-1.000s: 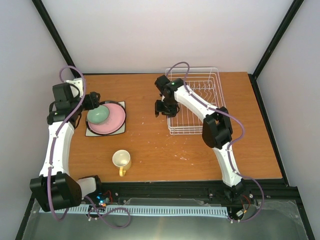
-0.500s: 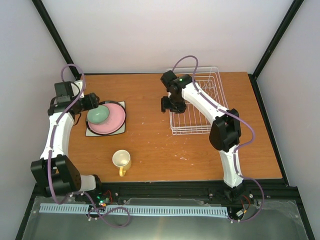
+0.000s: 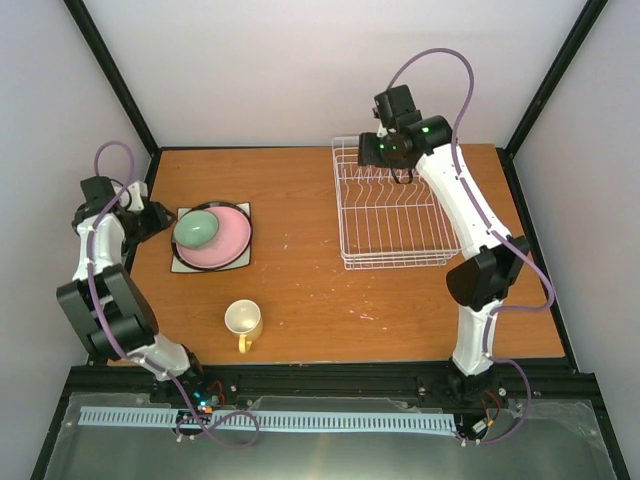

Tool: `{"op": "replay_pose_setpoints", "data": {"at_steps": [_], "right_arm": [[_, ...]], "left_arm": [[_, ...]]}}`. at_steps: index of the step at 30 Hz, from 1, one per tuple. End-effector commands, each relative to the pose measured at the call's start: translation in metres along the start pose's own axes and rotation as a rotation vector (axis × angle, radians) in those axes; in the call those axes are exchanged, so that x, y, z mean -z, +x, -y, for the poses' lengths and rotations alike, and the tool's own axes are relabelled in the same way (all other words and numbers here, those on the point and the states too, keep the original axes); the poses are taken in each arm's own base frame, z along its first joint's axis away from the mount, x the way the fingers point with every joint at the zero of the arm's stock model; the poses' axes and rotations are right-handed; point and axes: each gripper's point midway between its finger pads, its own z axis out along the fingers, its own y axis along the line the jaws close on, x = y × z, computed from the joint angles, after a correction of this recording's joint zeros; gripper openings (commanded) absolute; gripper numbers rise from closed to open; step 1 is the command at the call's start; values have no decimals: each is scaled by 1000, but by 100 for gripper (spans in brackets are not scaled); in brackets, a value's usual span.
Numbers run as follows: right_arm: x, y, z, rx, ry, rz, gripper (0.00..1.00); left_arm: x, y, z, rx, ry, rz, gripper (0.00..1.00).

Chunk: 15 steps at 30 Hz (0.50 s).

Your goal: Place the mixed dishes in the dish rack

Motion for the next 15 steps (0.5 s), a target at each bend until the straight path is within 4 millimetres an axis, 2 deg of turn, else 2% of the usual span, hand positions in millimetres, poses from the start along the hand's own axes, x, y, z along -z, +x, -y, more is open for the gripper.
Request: {"op": "replay_pose_setpoints", "data": {"at_steps": [1,7,11,15], "right_arm": [[-20,-12,-20,131,-77,29,63],[-27,-26,-22,131,-143,49,62],[-28,-30,-17,136,-149,48,62],[-27,-33,-10,122,-154,50,63]], "left_arm": [[-11,2,15,7,141,-79,44],[-21,4,15,19,178,-125,43],[-28,8,8,34,160,-151,40],[-27,2,-1,30,93,-133,43]]}}
